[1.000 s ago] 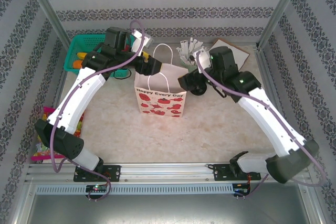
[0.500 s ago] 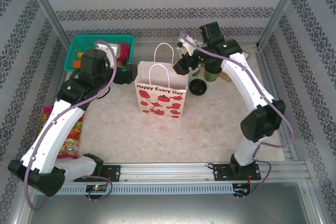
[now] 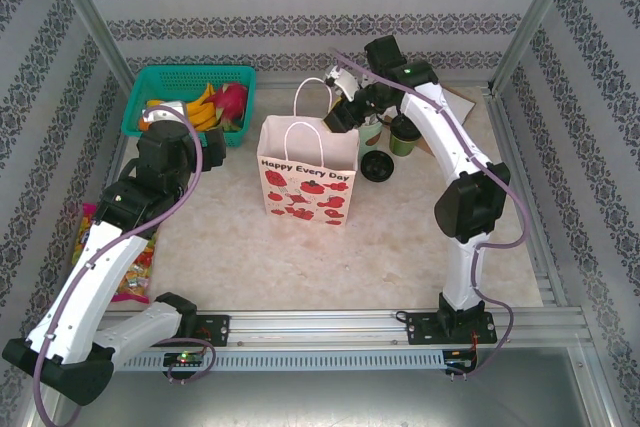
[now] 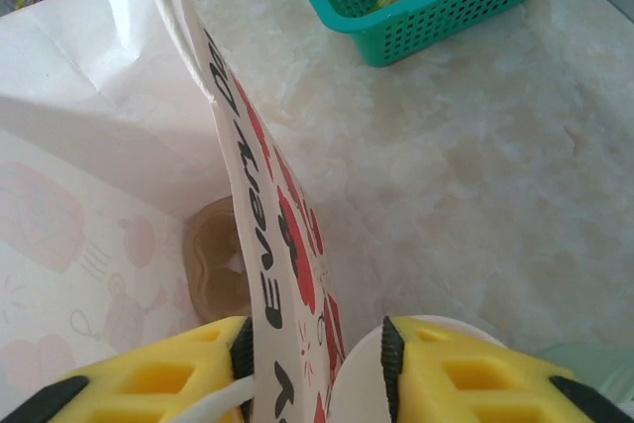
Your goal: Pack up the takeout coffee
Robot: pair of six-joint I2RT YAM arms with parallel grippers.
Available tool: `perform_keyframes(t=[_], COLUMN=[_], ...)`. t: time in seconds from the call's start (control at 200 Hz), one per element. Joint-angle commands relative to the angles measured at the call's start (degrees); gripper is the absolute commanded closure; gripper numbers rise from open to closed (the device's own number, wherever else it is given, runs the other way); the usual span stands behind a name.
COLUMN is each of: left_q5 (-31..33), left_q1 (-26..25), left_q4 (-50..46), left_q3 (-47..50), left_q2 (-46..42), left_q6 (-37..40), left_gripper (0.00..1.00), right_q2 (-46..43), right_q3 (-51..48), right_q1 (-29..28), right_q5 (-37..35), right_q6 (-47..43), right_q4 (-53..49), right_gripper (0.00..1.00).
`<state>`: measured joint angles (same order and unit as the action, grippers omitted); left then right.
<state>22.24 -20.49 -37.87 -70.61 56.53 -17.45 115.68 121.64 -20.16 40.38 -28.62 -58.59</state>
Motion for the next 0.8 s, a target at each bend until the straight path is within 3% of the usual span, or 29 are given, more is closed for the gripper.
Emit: perform_keyframes(t=[0.0,0.065,0.285,0.415,0.585,0.794], left_q5=[2.2,2.2,2.4,2.5,1.2,1.9], left_q1=[0.8,0.8,0.8,0.9,0.9,1.2], left_q4=[0.9,1.2,1.3,1.4,1.1,-1.2], left_q3=[0.9,1.0,1.2,1.3,1.6,1.5], left_q2=[-0.3,-0.3,-0.4,-0.4,-0.2,1.5], left_q6=[-1.3,-1.1,-0.9,-0.7,-1.6,-6.0], left_gripper=[0.00,0.00,0.00,0.00,0.00,0.00], right_q2=[-0.3,-0.9,-3.0,-6.7,-13.0,-24.1], right_q3=[1.3,0.4,-1.0,-5.6,-11.1,-26.0], right_q1=[-1.4,-2.0,-4.4,-6.6,-11.3,-17.5], right_q5=[-1.2,-2.8,-2.4,-4.5,-22.0,-38.8], right_q6=[-1.1,-0.9,6.5,12.0,25.1,43.1], right_q4=[-0.7,-0.4,0.7,5.1,9.4,17.2], right_gripper=[0.69,0.79,0.98,1.00,1.00,1.00])
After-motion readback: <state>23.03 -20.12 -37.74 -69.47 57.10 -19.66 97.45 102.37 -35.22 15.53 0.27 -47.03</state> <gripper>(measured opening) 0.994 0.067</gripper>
